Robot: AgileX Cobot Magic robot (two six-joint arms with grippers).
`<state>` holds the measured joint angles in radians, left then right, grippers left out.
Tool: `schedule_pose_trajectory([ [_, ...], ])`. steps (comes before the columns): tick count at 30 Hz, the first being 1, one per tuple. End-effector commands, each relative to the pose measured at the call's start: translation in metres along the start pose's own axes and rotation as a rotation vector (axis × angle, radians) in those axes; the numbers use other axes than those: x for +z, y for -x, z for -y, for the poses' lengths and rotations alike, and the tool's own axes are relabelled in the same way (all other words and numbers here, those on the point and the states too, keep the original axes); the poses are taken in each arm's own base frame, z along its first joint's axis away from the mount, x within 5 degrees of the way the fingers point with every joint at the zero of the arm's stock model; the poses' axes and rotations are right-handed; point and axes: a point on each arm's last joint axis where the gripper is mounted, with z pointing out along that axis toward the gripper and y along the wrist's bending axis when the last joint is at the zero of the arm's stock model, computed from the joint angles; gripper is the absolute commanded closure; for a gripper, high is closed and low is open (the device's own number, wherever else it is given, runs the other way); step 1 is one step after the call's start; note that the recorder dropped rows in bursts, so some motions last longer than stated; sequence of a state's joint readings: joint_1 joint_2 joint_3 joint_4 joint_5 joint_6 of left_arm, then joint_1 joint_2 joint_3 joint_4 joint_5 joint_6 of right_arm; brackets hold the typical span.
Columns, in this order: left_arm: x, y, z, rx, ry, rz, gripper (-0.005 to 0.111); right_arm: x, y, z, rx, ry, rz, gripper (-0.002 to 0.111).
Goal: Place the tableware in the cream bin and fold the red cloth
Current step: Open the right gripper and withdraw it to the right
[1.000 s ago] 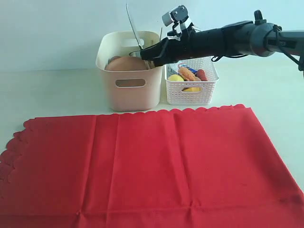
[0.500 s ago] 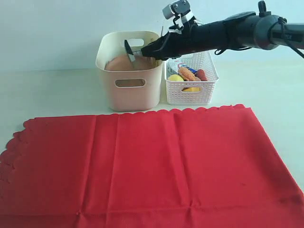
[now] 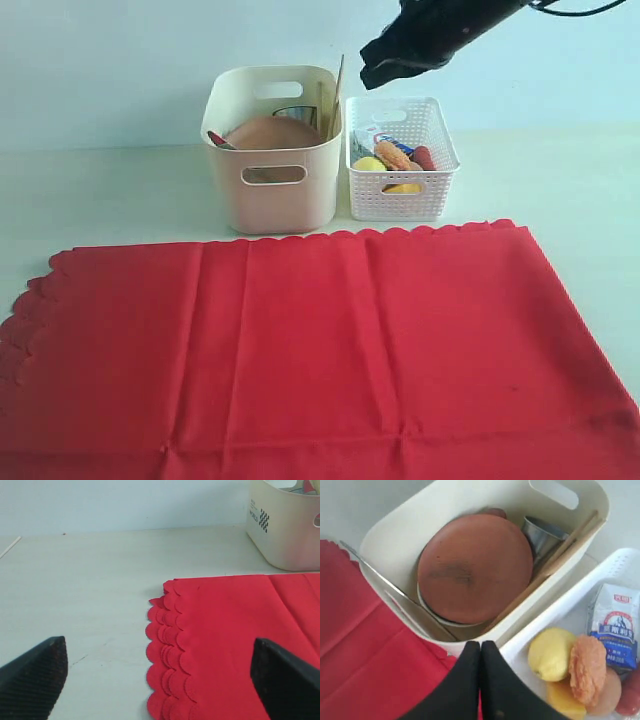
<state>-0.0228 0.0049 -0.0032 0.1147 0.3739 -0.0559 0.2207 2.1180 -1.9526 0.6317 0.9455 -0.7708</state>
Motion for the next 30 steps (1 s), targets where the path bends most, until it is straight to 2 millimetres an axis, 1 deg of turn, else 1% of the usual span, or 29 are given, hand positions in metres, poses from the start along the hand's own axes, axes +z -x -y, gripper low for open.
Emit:
schedule_pose_trajectory([
  [1, 0.0, -0.001, 0.0, 0.002, 0.003, 0.005, 0.013, -0.034, 0.004, -0.011, 0.049, -0.016, -0.043, 0.108],
  [2, 0.0, -0.001, 0.0, 0.002, 0.003, 0.005, 0.013, -0.037, 0.002, -0.013, 0.053, -0.024, -0.042, 0.108],
  [4, 0.0, -0.001, 0.0, 0.002, 0.003, 0.005, 0.013, -0.059, -0.007, -0.022, 0.062, -0.097, -0.001, 0.108],
  [5, 0.0, -0.001, 0.0, 0.002, 0.003, 0.005, 0.013, -0.065, -0.013, -0.025, 0.065, -0.122, 0.009, 0.108],
  [6, 0.0, -0.001, 0.0, 0.002, 0.003, 0.005, 0.013, -0.073, -0.024, -0.029, 0.059, -0.159, 0.004, 0.108],
  [7, 0.0, -0.001, 0.0, 0.002, 0.003, 0.005, 0.013, -0.08, -0.029, -0.032, 0.043, -0.187, -0.001, 0.108],
  [8, 0.0, -0.001, 0.0, 0.002, 0.003, 0.005, 0.013, -0.086, -0.041, -0.035, 0.037, -0.22, -0.02, 0.108],
  [10, 0.0, -0.001, 0.0, 0.002, 0.003, 0.005, 0.013, -0.099, -0.056, -0.042, 0.068, -0.278, -0.032, 0.108],
  [11, 0.0, -0.001, 0.0, 0.002, 0.003, 0.005, 0.013, -0.103, -0.063, -0.044, 0.078, -0.301, -0.047, 0.108],
  [12, 0.0, -0.001, 0.0, 0.002, 0.003, 0.005, 0.013, -0.11, -0.072, -0.05, 0.085, -0.32, -0.056, 0.108],
  [15, 0.0, -0.001, 0.0, 0.002, 0.003, 0.005, 0.013, -0.125, -0.086, -0.06, 0.105, -0.352, -0.065, 0.108],
  [20, 0.0, -0.001, 0.0, 0.002, 0.003, 0.005, 0.013, -0.156, -0.107, -0.083, 0.126, -0.406, -0.04, 0.108],
  [25, 0.0, 0.0, 0.001, 0.006, -0.012, 0.006, 0.013, -0.181, -0.135, -0.105, 0.139, -0.459, -0.016, 0.108],
  [30, 0.0, 0.0, 0.004, 0.023, -0.07, 0.01, 0.013, -0.206, -0.166, -0.128, 0.146, -0.52, 0.043, 0.108],
])
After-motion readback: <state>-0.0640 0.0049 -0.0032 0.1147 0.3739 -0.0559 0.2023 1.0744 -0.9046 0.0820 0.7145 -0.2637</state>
